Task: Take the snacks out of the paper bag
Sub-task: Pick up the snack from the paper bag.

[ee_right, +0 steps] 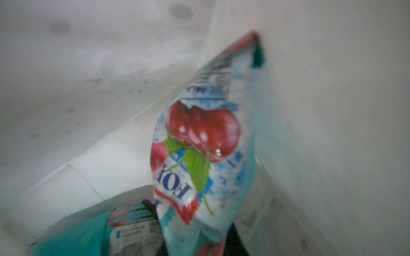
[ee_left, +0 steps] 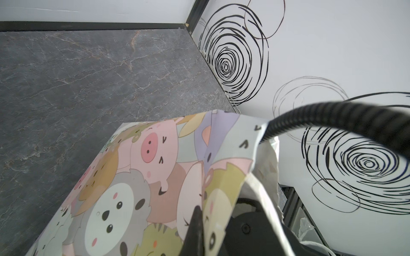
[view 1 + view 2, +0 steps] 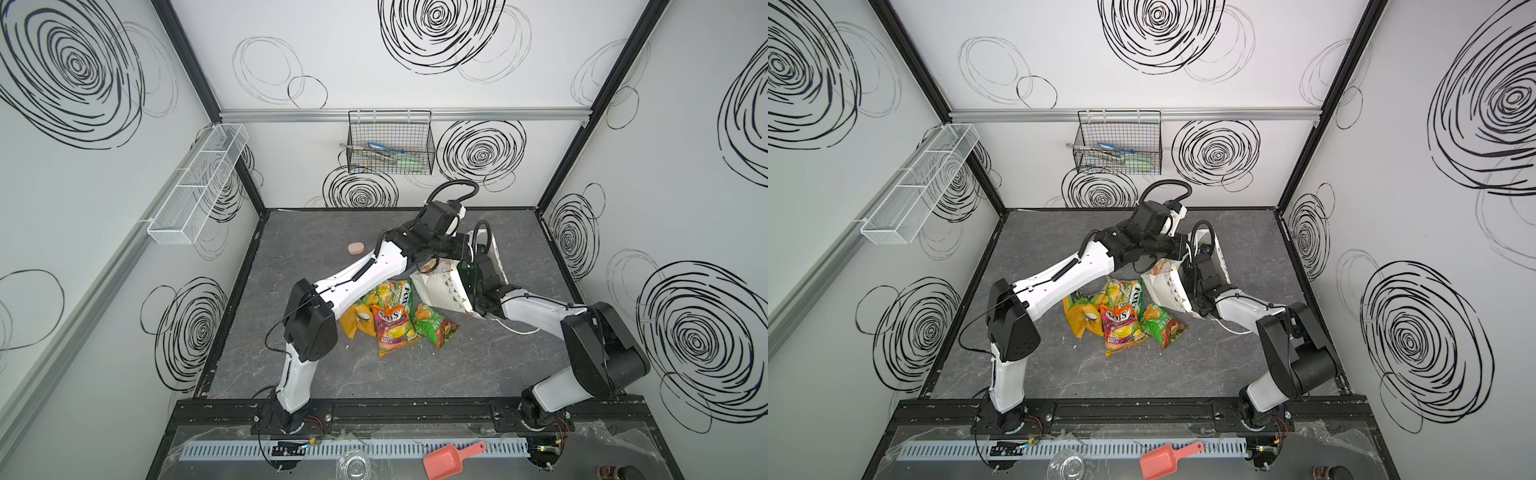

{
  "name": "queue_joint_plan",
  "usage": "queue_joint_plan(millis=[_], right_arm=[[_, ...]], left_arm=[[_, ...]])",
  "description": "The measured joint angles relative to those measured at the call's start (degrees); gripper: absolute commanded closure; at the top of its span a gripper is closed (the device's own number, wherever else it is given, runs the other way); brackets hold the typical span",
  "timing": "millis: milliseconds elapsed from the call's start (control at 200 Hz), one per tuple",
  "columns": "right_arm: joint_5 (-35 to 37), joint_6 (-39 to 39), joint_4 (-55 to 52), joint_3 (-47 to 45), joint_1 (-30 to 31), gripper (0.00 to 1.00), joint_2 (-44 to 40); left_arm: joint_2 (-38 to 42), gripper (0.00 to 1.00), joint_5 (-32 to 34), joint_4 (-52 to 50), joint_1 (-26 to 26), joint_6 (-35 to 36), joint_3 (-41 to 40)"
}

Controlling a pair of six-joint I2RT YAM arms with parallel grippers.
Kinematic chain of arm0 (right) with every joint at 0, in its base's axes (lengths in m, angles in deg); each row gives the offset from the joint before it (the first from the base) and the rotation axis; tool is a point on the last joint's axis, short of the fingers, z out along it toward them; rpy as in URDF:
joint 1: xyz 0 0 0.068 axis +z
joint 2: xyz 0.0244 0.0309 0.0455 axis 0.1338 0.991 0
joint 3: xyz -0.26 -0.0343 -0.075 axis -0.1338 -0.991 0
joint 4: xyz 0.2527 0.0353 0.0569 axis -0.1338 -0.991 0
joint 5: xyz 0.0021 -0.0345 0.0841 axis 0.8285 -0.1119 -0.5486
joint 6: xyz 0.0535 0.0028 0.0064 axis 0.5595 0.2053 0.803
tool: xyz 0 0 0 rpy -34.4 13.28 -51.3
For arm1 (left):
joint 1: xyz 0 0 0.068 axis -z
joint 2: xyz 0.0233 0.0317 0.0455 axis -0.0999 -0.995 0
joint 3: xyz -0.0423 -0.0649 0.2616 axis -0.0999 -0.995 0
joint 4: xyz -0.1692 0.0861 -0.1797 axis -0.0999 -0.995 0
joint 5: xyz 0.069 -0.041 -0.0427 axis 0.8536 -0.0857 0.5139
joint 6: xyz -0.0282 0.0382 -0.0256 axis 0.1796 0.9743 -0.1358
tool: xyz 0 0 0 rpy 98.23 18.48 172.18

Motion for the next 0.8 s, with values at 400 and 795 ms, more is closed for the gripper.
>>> queue_joint_plan(millis=[400,795], right_arm=[[-8.5,-2.0,-3.9,-1.2,-1.1,1.00,-10.2],[-14.6,-0.5,-7.2,-1.2,-1.1,1.00,-18.7]], left_arm=[[0.0,1.00,0.1,0.5,0.0,0.5,0.0],[-0.1,1.00,1.6,0.4,-0.3,1.4,0.0]])
